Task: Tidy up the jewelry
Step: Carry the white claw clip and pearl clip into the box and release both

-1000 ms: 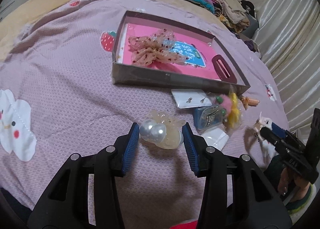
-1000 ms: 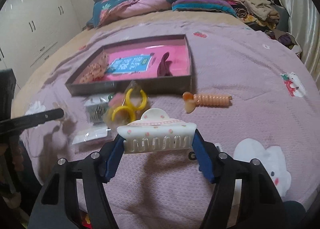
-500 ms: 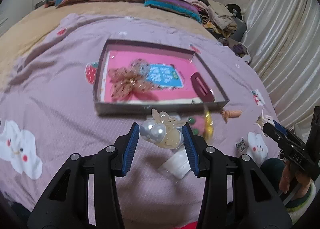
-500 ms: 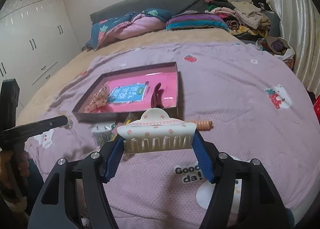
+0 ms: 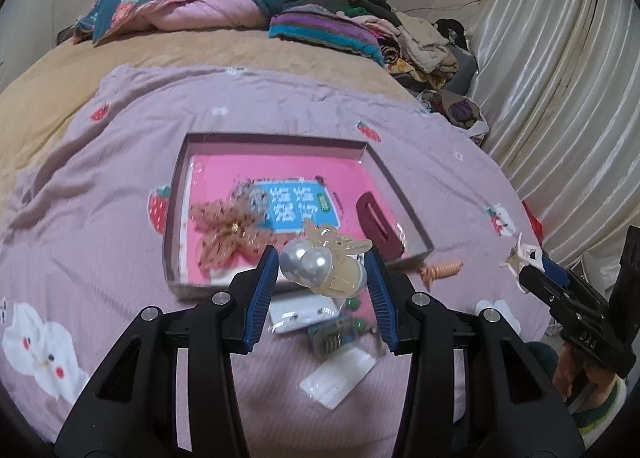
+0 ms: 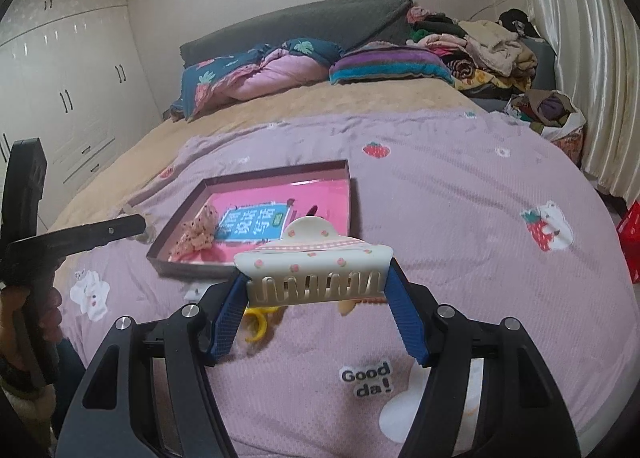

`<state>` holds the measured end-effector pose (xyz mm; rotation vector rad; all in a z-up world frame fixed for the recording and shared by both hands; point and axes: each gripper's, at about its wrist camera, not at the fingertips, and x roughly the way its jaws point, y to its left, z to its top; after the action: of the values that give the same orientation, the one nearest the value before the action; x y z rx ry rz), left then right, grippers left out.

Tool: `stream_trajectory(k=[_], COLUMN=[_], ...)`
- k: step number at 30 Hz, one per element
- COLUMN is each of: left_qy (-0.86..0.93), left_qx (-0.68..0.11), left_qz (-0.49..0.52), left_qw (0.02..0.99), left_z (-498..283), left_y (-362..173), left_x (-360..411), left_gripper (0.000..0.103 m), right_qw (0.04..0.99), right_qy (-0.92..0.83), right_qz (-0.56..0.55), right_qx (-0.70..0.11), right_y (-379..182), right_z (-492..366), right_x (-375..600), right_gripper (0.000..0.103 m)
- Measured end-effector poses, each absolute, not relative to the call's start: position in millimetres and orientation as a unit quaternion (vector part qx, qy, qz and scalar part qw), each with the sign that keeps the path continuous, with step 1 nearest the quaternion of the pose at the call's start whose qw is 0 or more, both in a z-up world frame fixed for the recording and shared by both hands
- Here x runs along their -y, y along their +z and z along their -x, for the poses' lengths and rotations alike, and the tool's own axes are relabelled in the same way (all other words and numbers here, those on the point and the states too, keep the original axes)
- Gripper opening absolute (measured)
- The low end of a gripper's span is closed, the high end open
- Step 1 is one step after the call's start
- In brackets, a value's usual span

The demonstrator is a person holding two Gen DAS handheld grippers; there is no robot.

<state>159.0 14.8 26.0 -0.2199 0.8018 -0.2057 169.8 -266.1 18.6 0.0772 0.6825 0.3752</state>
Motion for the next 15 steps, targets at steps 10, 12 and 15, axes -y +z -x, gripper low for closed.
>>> stream_trajectory(k=[10, 12, 15], left_qy=[-0.100, -0.097, -0.092], left_qx=[-0.375, -0.376, -0.378], left_qz=[0.095, 0.094, 0.095], left_qw=[0.917, 0.917, 0.916], left_z=[-182, -187, -194], left_y=[42, 43, 41], left_x=[-12, -12, -16], left_gripper=[0.036, 0.036, 0.036], right_qw=[0.932, 0.933, 0.934], right_qy=[0.194, 0.196, 0.201], right_qz=[-0.029, -0.027, -0.024], right_qx=[-0.305, -0.301, -0.296], right_y=[45, 48, 53], right_z=[-188, -193, -200], right_x=[257, 254, 248], right_gripper=[0.065, 0.065, 0.065])
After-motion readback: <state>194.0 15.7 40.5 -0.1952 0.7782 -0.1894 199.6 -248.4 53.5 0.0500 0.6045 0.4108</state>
